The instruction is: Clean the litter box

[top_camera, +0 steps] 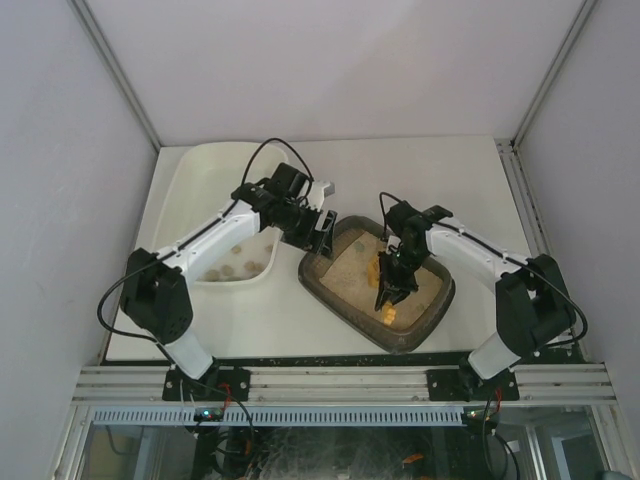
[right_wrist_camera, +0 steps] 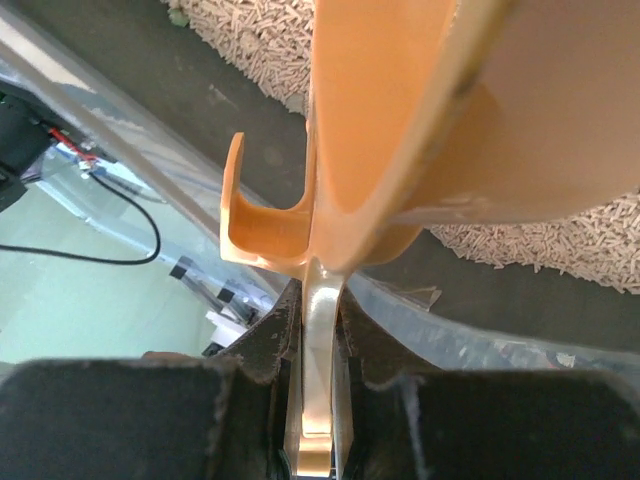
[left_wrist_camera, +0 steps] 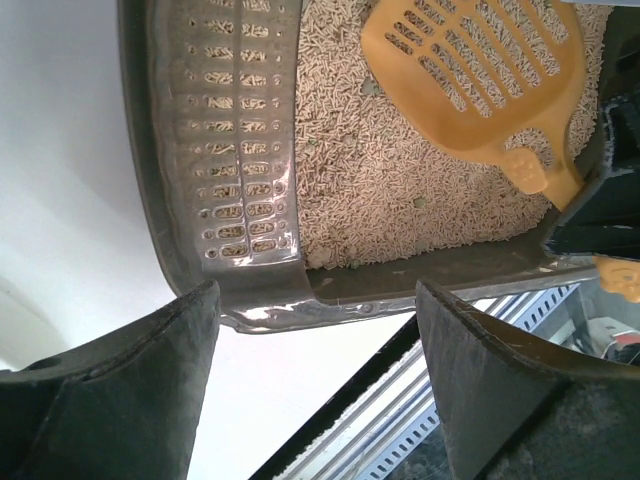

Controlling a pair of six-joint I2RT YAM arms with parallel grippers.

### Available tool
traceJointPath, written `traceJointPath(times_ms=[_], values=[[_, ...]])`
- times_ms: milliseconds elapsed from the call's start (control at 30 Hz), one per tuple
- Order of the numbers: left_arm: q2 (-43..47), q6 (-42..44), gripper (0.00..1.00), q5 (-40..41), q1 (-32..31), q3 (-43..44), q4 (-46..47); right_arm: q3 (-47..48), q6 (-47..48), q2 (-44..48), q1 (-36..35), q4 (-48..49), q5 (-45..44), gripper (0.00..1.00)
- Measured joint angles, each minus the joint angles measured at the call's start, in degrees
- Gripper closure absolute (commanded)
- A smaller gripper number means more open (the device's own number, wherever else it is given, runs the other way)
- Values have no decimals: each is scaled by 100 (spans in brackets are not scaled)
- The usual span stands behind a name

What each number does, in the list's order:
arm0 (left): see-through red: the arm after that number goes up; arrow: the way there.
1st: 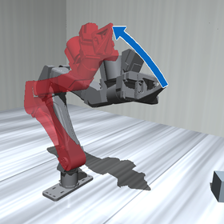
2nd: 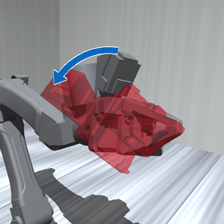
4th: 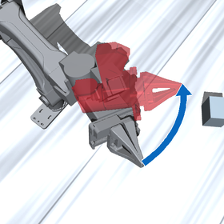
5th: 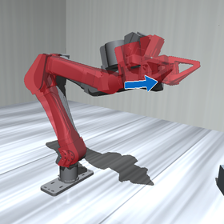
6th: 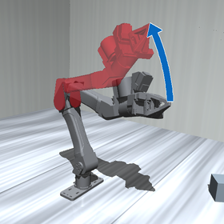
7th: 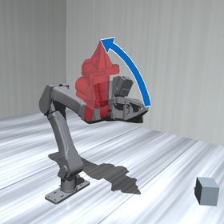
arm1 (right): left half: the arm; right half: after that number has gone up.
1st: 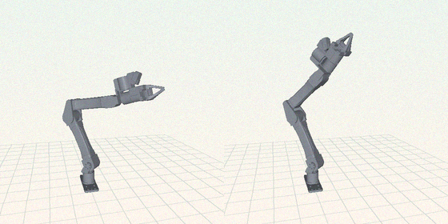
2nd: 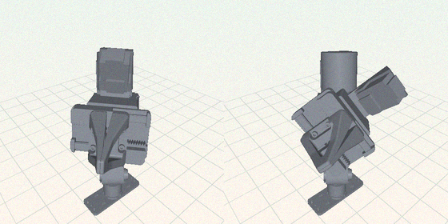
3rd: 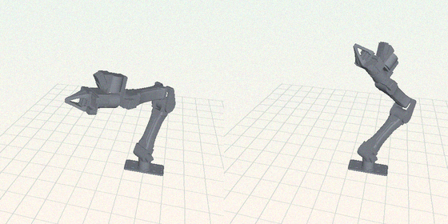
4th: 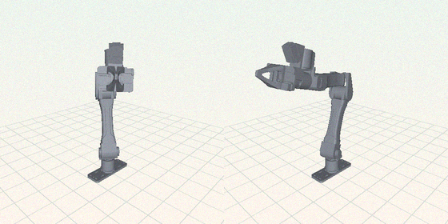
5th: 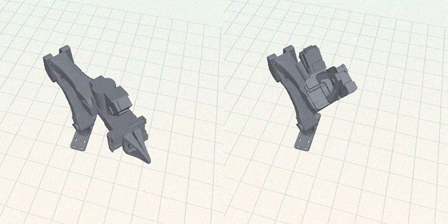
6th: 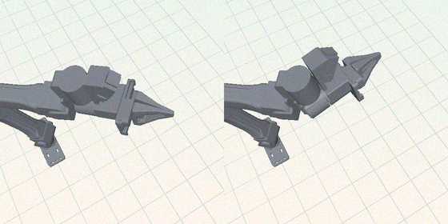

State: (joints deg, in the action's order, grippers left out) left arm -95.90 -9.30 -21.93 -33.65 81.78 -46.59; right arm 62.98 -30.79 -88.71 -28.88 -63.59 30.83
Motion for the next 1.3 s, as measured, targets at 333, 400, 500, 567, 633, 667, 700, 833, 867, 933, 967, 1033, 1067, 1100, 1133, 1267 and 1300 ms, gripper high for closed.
traceJointPath(times_ms=[333,400,500,567,633,667,700,833,867,933,967,1033,1067,1100,1133,1267,1300], values=[[-326,-55,17,-116,127,-260,581,282,-275,-531,-433,474,-852,100],[-511,-42,17,-146,219,-251,719,310,-369,-629,-470,627,-1008,100],[-734,-44,17,-245,339,-232,857,319,-494,-741,-511,844,-1113,100],[-789,-52,17,-297,402,-223,905,363,-542,-826,-549,903,-1128,100],[-789,-59,17,-348,433,-216,953,446,-590,-940,-590,1064,-1099,100],[-789,-61,17,-378,437,-216,988,474,-608,-992,-610,1169,-1073,100],[-789,-61,17,-400,439,-216,1012,487,-627,-1045,-632,1316,-1049,100],[-789,-66,17,-494,452,-219,1102,472,-728,-1106,-695,1661,-979,100],[-789,-68,17,-529,455,-219,1121,426,-750,-1106,-693,1812,-920,100],[-789,-66,17,-529,470,-219,1156,247,-850,-1106,-664,2299,-732,100],[-789,-70,17,-553,496,-219,1161,144,-881,-1104,-634,2518,-643,100],[-789,-76,17,-601,520,-232,1180,-142,-933,-1082,-544,3115,-407,100],[-789,-74,17,-634,522,-234,1180,-321,-960,-1045,-485,3429,-286,100],[-789,-74,17,-638,522,-236,1182,-498,-1003,-984,-437,3705,-184,100],[-789,-74,17,-649,525,-236,1185,-704,-1054,-905,-380,3998,-66,100],[-780,-76,17,-691,546,-328,1285,-1543,-1272,-546,-149,4972,334,100],[-780,-74,17,-695,553,-350,1307,-1729,-1320,-424,-94,5119,411,100]])
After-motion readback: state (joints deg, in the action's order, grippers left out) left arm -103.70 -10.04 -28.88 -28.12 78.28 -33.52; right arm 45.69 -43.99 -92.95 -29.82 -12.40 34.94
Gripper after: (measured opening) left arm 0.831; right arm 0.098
